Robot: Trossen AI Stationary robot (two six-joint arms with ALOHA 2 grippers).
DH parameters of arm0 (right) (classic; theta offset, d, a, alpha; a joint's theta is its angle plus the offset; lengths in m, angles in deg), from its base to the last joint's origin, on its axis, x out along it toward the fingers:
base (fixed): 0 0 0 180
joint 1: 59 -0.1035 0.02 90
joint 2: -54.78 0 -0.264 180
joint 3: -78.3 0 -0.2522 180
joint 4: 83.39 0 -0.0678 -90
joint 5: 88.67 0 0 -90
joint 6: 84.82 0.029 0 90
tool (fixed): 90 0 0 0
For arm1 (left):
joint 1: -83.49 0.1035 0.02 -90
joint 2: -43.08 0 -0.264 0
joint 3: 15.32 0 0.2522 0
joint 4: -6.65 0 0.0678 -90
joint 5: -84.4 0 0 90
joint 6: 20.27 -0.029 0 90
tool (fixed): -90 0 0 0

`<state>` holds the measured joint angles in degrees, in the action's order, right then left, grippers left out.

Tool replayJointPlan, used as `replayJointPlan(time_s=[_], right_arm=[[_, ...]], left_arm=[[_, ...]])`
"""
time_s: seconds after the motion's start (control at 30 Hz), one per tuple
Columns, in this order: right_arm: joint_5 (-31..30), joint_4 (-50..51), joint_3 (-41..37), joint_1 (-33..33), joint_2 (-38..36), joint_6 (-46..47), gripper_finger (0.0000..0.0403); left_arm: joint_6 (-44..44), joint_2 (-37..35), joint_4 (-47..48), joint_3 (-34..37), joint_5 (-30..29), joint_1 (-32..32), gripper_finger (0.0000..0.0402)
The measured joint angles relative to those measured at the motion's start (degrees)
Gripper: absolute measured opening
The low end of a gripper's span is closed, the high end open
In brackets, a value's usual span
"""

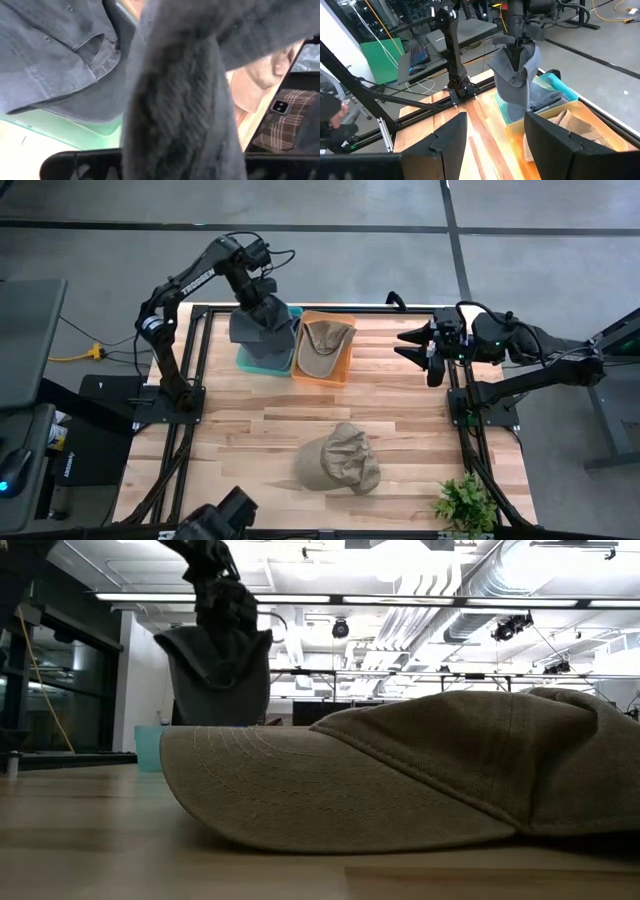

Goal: Pick & Place hat
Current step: Put the blue cap into the green bin

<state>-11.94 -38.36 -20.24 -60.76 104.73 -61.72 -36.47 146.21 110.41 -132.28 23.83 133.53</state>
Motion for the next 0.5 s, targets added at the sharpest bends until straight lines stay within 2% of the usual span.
replayJointPlan(time_s=[0.23, 0.5], right_arm=[[0.0, 2.9, 0.0, 0.0, 0.0, 1.7, 0.0192], [0.0, 3.4, 0.0, 0.0, 0.0, 2.8, 0.0192]], left_arm=[[-3.4, 3.0, 0.1, -0.1, -0.1, 0.2, 0.0], [-2.1, 3.8, 0.1, 0.8, -0.8, 0.2, 0.0]])
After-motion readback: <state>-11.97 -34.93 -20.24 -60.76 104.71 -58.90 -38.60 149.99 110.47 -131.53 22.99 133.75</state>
